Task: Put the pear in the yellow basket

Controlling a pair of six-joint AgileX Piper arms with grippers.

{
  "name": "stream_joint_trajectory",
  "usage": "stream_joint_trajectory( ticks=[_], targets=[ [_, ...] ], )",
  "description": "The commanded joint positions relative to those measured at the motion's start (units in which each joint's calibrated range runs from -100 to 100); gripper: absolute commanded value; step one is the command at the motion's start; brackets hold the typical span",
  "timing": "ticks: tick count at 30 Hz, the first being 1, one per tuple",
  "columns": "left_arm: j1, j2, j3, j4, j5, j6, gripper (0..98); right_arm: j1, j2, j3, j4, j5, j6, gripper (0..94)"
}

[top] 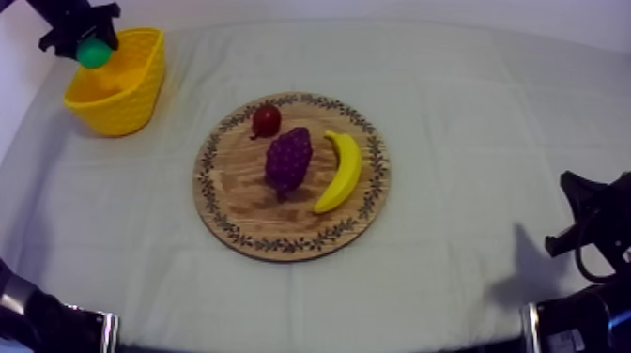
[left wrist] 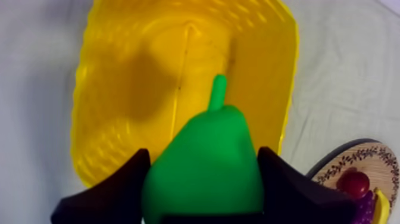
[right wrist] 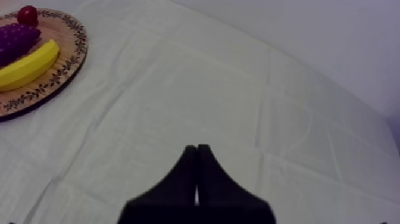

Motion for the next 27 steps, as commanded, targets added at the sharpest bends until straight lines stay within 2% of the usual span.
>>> stream_joint_trajectory(
  ticks=[1, 17, 21, 27],
  targets=[
    [0.1, 2.2, -0.4, 0.09, -0.2, 0.0, 53.6, 0.0, 0.0, 0.0, 0.0, 0.0, 0.0, 0.2],
    [0.1, 15.6, -8.4, 0.97, -2.1, 1.8, 55.3, 0.0, 0.0, 0.0, 0.0, 0.0, 0.0, 0.2],
    [0.2, 17.0, -9.0, 1.50, -2.6, 2.8, 62.2, 0.0, 0.0, 0.0, 0.0, 0.0, 0.0, 0.2],
    [0.1, 17.2, -8.8, 1.60, -3.0, 3.6, 79.2, 0.0, 0.0, 0.0, 0.0, 0.0, 0.0, 0.2]
  ],
)
